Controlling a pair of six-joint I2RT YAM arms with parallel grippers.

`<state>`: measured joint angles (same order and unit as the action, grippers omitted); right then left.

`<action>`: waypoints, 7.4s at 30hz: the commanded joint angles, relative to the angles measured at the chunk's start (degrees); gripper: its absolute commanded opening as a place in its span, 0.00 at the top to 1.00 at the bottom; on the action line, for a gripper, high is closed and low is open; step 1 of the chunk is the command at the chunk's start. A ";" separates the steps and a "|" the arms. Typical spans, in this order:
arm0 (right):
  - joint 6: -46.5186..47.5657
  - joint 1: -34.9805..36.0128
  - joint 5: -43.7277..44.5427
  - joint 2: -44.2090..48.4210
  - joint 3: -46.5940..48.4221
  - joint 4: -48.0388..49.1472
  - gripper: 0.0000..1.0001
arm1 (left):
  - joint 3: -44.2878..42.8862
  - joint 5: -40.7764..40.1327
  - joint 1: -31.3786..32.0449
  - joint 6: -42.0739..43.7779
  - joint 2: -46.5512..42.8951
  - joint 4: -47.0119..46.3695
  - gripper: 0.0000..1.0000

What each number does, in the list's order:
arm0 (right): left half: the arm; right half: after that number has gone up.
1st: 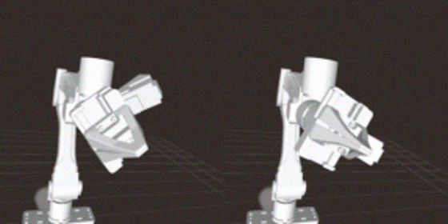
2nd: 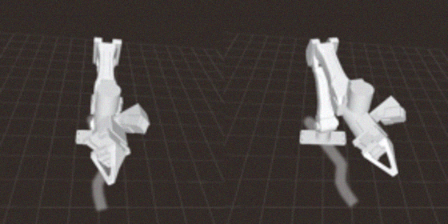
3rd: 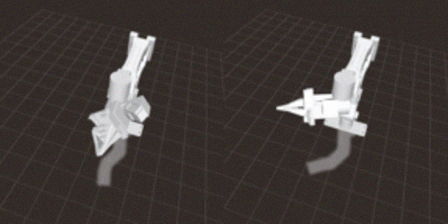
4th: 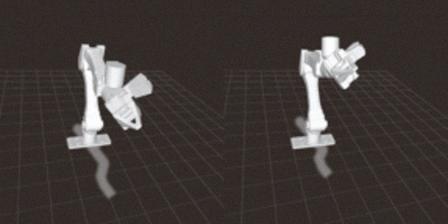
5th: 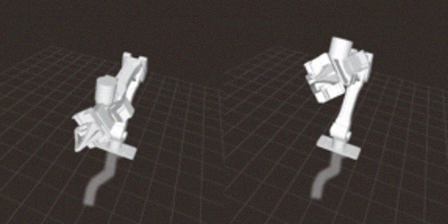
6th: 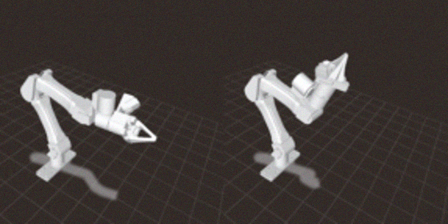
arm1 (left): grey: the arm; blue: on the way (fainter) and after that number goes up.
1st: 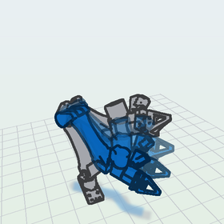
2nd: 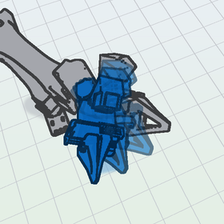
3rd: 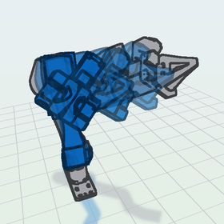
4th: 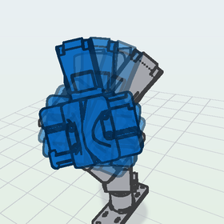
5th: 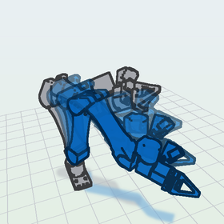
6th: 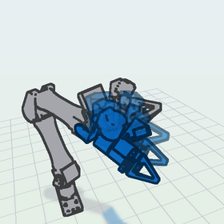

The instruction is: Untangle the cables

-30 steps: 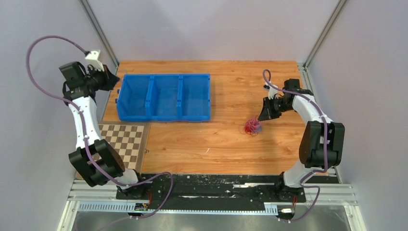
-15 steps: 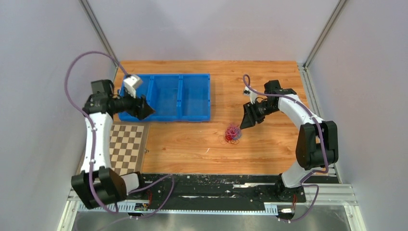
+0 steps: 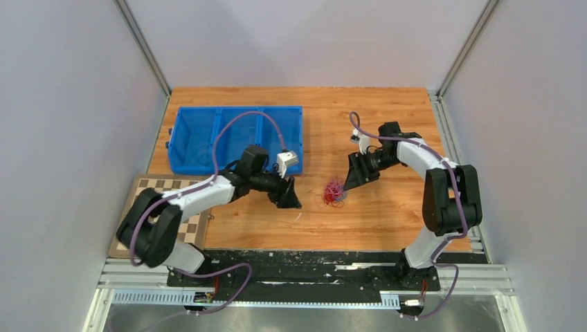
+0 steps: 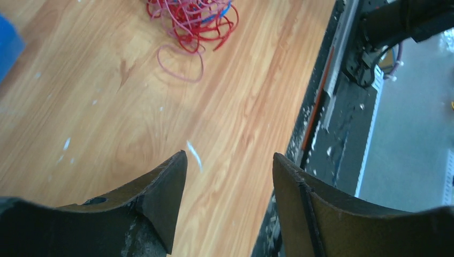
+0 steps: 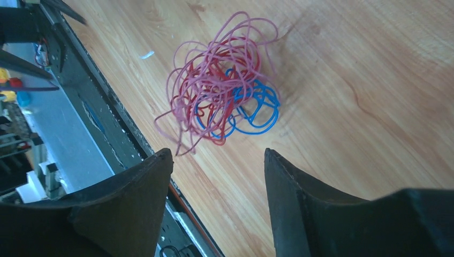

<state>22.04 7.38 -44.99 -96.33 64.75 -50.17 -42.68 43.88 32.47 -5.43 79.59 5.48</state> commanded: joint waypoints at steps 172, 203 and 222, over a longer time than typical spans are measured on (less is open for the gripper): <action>-14.04 17.63 -15.33 1.77 6.85 14.39 1.00 | -6.99 9.38 -6.53 14.99 -13.10 8.75 0.27; -17.21 7.99 -11.50 1.40 10.04 15.69 1.00 | -3.74 5.39 -3.11 1.78 -10.38 7.23 1.00; -14.66 -17.31 2.24 -11.43 12.39 16.49 0.98 | -27.09 14.28 -5.21 10.71 -26.72 35.11 1.00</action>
<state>5.58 -7.07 -46.68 -105.12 74.35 -35.44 -62.76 53.23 28.42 5.50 54.06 35.05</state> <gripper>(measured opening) 0.024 0.007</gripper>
